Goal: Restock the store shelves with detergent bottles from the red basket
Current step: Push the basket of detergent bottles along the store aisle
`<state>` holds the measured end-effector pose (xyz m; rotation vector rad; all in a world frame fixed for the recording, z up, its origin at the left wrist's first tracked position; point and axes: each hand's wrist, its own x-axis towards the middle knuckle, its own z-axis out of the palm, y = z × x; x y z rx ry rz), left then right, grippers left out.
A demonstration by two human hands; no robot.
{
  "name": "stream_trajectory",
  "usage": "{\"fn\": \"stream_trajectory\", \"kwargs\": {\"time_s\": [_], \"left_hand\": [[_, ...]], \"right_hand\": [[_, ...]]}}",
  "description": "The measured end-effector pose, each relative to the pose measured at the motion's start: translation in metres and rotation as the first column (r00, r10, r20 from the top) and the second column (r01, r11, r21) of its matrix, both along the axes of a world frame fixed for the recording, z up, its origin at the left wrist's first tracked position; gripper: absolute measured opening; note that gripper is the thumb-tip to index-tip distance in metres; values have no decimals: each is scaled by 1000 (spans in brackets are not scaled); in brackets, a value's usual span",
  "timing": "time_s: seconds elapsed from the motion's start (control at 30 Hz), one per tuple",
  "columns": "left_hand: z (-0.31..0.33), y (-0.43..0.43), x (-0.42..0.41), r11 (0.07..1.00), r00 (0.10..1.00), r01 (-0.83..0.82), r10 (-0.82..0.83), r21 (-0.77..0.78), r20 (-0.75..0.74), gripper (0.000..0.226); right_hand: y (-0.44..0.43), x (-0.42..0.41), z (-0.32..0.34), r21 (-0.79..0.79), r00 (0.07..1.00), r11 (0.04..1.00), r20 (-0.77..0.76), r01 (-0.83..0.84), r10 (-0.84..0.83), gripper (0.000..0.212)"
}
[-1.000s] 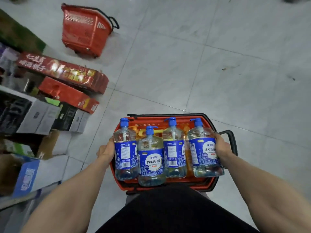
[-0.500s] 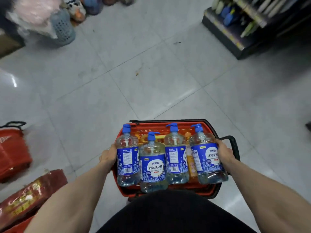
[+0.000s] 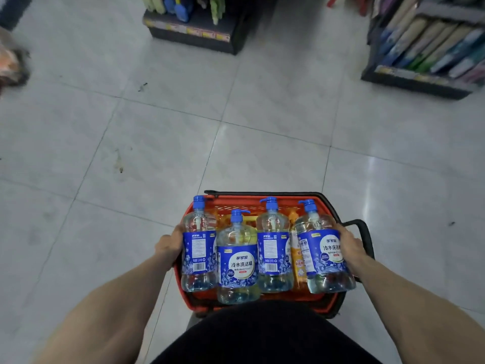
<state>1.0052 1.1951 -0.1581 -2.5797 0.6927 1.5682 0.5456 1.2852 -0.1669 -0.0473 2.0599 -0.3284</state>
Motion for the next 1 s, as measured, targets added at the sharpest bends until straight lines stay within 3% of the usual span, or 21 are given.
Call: {"fn": "stream_trajectory", "kwargs": {"time_s": [0.17,0.47,0.67,1.0], "left_hand": [[-9,-46,-46,991,991,132,-133,33,28,74],[-18,-130,-129,978,978,207,-208,33,16,70],[-9,-191,-172,978,977,209,-209,-18,-39,61],[-19,-334,-227,978,965,206,-207,-26,-160,58]], "right_hand": [[12,-43,-21,49,993,992,29,116,-117,84],[-19,-149,-83,78,989,986,20,144,-146,98],[-116,-155,14,27,990,990,-46,136,-135,73],[-231,-206,4,-2,974,980,-102,201,-200,71]]}}
